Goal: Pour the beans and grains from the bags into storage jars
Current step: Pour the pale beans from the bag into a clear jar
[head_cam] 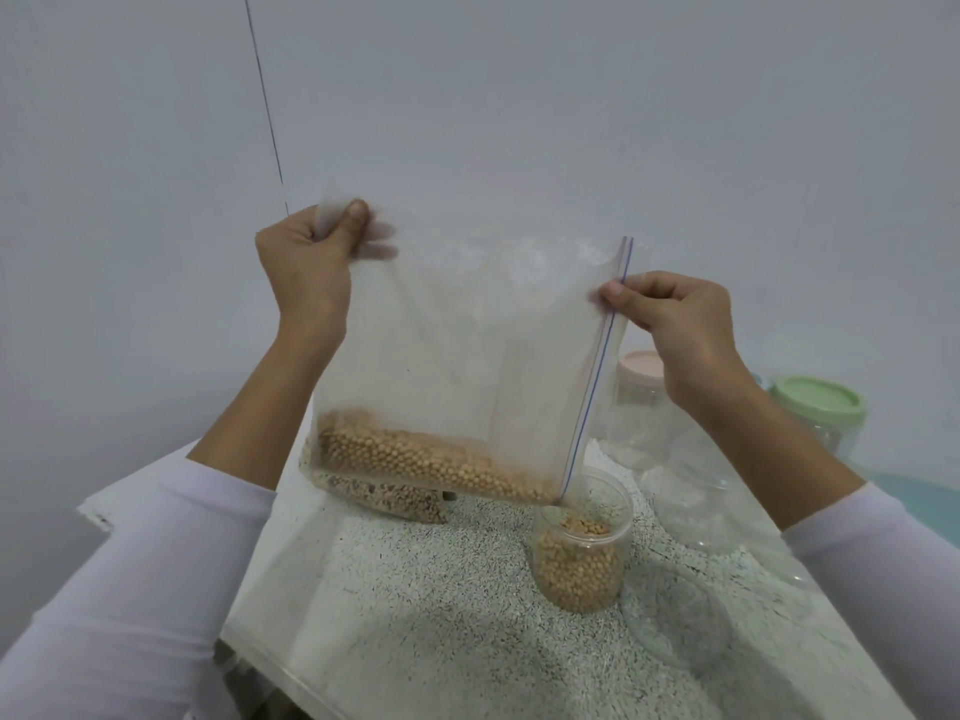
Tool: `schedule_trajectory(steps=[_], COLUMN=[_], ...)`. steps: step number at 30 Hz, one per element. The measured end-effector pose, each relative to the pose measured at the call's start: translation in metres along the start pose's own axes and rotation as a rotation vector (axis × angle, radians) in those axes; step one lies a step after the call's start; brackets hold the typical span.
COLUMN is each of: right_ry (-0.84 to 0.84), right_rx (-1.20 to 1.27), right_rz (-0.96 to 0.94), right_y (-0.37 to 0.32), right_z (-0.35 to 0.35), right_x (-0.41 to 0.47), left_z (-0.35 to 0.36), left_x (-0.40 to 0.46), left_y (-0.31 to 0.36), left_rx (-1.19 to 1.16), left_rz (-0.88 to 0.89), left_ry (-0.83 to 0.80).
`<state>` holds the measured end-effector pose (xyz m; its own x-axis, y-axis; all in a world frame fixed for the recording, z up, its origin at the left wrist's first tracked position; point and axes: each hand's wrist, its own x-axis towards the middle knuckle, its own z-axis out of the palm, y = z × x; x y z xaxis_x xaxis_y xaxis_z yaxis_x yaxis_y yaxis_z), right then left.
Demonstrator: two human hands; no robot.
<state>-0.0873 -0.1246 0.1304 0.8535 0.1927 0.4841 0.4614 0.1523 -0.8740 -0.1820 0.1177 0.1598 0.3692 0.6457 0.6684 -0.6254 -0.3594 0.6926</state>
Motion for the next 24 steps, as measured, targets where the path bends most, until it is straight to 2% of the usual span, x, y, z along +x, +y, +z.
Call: schedule_trajectory(steps=[2,5,8,12,15,18,21,24], right_ry=[0.034,-0.037,0.037,-0.034,0.036,-0.033,0.05,-0.043], right_rx=[0.019,-0.031,0.005,-0.05,-0.023,-0.052,-0.014,-0.075], right_rz=[-0.017,0.009,0.002,0.015,-0.005,0.021,-0.004,0.025], right_y=[-0.001,0.0,0.002,0.003,0.003,0.003,0.004,0.002], right_z=[-0.001,0.0,-0.003,-0.003,-0.005,-0.005,-0.007,-0.005], right_x=[0.002,0.002,0.004,0.005,0.008,0.007,0.01,0.01], left_z=[0.0,0.003,0.004,0.007,0.008,0.01,0.012,0.015], left_x=[0.002,0.001,0.001,0.001,0.002,0.002,0.005,0.005], left_y=[-0.001,-0.001,-0.003,-0.004,-0.004,-0.005,-0.006,-0.006], left_rx=[-0.008,0.002,-0.001,0.001,-0.01,-0.002,-0.014,-0.004], left_rz=[0.001,-0.012,0.0,-0.027,-0.015,-0.03,-0.019,-0.037], left_ry=[0.029,-0.038,0.012,-0.041,0.009,-0.06,0.005,-0.062])
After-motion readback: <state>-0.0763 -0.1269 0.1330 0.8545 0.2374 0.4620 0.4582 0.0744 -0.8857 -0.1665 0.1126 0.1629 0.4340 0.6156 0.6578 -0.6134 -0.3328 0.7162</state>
